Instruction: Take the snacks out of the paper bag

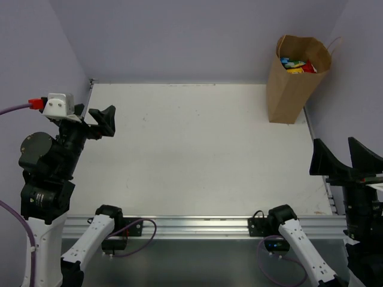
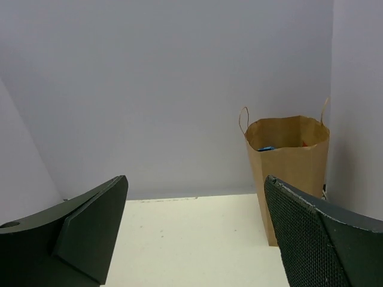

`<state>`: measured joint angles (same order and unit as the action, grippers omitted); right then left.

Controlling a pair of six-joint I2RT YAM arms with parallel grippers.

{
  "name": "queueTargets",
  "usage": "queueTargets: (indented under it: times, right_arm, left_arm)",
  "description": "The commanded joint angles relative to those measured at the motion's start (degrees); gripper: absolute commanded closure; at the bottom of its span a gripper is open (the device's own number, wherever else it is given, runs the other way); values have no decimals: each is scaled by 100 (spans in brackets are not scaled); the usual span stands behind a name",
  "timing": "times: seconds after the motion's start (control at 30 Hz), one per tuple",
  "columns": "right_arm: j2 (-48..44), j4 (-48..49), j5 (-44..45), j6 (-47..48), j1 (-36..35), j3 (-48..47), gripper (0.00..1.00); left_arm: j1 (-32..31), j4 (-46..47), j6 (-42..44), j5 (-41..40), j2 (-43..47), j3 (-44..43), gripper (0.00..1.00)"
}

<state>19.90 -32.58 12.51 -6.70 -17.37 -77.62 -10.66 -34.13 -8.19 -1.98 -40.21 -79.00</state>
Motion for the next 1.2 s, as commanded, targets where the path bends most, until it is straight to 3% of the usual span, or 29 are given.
queueTargets:
  times: [0.0, 0.27, 0.47, 0.63, 0.83, 0.97, 1.17]
  right_arm:
    - [190, 76, -3, -165, -12, 98, 1]
    - [566, 322, -637, -761, -12, 556, 1]
    - [2112, 182, -839, -728, -12, 20, 1]
    - [3955, -170, -110, -429, 110, -1192, 1]
    - [5601, -249, -1303, -350, 1568, -2624, 1]
    - [7058, -424, -1646, -87, 1911, -3896, 1]
    - [8230, -372, -2182, 362, 2255, -4717, 4]
  left_arm:
    - [-42, 143, -25, 100, 4, 191, 0]
    - [-42, 345, -113, 584, -92, 728, 0]
    - [-42, 328, -201, 619, -172, 1062, 0]
    - [-42, 275, -350, 1242, -137, 1203, 0]
    - [-42, 152, -307, 1261, 13, 1352, 0]
    - [-68, 152, -228, 1217, 30, 1414, 0]
    - [-147, 205, -262, 1305, 39, 1502, 0]
